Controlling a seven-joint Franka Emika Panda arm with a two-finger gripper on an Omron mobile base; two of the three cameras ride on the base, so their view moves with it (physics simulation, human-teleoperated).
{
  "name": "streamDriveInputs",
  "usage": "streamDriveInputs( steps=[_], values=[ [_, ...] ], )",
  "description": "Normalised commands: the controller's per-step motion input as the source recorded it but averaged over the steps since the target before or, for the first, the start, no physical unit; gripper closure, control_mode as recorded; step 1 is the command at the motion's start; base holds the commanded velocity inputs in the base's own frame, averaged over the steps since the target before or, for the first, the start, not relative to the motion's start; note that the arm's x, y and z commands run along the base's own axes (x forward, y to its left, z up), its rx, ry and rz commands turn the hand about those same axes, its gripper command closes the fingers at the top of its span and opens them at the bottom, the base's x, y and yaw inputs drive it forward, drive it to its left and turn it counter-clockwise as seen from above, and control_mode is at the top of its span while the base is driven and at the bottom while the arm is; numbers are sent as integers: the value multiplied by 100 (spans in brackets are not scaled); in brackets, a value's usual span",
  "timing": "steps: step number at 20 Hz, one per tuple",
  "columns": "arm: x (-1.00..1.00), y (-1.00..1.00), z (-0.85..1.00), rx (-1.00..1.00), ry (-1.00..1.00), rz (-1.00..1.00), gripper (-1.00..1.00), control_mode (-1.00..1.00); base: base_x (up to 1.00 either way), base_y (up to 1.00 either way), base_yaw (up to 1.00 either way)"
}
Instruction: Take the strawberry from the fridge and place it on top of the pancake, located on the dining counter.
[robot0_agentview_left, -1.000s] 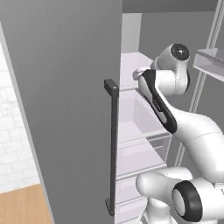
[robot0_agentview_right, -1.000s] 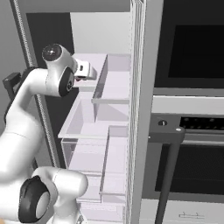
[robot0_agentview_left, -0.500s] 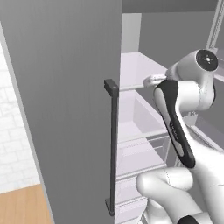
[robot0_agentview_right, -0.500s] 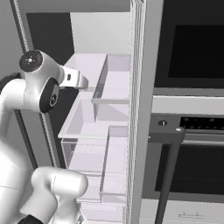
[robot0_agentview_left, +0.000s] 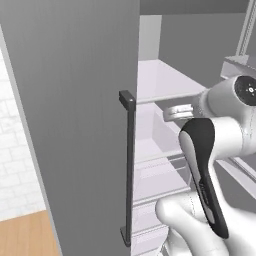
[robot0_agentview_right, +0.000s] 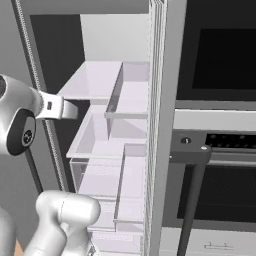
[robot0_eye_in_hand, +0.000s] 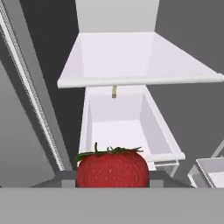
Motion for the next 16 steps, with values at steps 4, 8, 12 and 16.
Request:
streamDriveInputs(
  steps=[4,8,12,16],
  values=[
    [-38,14,-6,0,0,0,100,100,-50,19,0],
    [0,0,0,0,0,0,100,100,-100,39,-3],
    [0,0,0,0,0,0,100,100,-100,18,-18],
    [0,0,0,0,0,0,100,100,-100,0,-52]
  ],
)
